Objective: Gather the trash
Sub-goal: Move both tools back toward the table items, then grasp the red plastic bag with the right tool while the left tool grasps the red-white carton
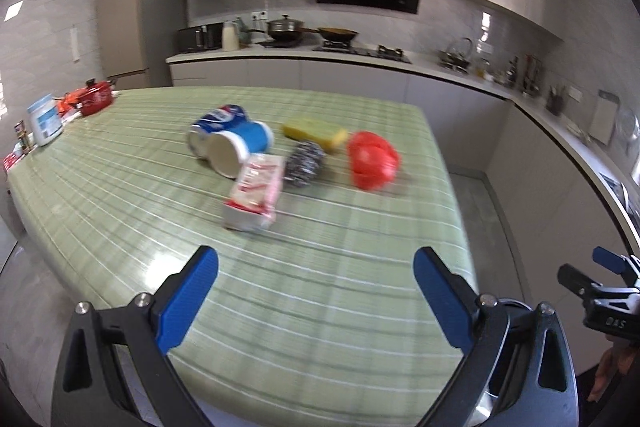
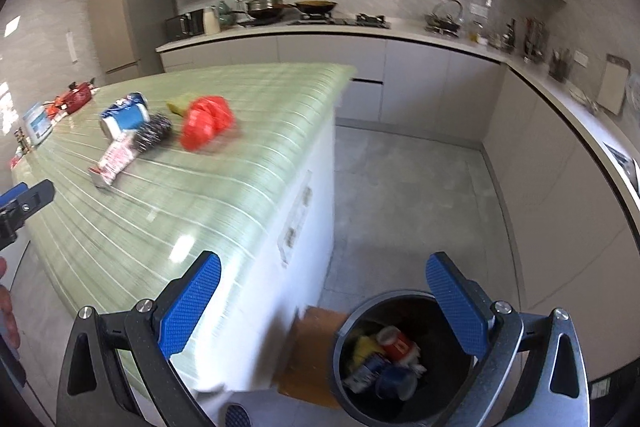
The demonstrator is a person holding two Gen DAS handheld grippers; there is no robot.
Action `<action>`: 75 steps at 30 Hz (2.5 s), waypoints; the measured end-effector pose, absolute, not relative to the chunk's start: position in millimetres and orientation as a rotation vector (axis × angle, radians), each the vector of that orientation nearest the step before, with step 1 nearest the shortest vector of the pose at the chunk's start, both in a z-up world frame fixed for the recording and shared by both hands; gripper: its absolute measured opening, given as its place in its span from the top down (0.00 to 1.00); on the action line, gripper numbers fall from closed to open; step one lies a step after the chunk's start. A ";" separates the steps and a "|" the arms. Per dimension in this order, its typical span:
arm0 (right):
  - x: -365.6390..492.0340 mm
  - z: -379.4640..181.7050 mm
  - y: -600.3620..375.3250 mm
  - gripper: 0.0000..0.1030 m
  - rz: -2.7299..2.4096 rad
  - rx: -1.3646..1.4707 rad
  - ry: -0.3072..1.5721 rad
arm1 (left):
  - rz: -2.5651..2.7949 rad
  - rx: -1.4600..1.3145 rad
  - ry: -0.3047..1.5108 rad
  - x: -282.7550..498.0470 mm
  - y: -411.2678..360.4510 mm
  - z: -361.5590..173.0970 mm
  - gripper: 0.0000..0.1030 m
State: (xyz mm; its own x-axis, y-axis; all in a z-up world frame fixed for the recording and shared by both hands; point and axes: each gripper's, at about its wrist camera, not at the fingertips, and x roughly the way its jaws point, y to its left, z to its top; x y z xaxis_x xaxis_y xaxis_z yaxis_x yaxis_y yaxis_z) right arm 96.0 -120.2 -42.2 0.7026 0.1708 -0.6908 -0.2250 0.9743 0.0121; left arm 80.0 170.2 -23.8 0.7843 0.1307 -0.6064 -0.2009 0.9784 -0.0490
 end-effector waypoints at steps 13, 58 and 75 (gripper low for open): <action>146.7 -46.7 -29.3 0.07 0.280 -0.070 0.765 | 0.235 -0.140 0.694 132.6 246.8 -52.9 0.06; 311.4 -106.7 79.9 0.34 0.385 -0.078 0.908 | 0.165 -0.150 0.878 243.4 268.5 -97.5 0.45; 265.1 -79.6 48.1 0.76 0.422 -0.062 0.858 | 0.160 -0.151 0.814 211.7 264.3 -79.9 0.50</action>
State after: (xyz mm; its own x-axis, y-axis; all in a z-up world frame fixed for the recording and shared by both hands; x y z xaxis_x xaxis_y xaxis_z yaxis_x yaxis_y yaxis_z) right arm 265.1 48.1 -79.6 0.5771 0.3356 -0.7446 -0.3850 0.9158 0.1144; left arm 211.7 264.3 -79.9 0.6759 0.0842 -0.7322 -0.1996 0.9772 -0.0719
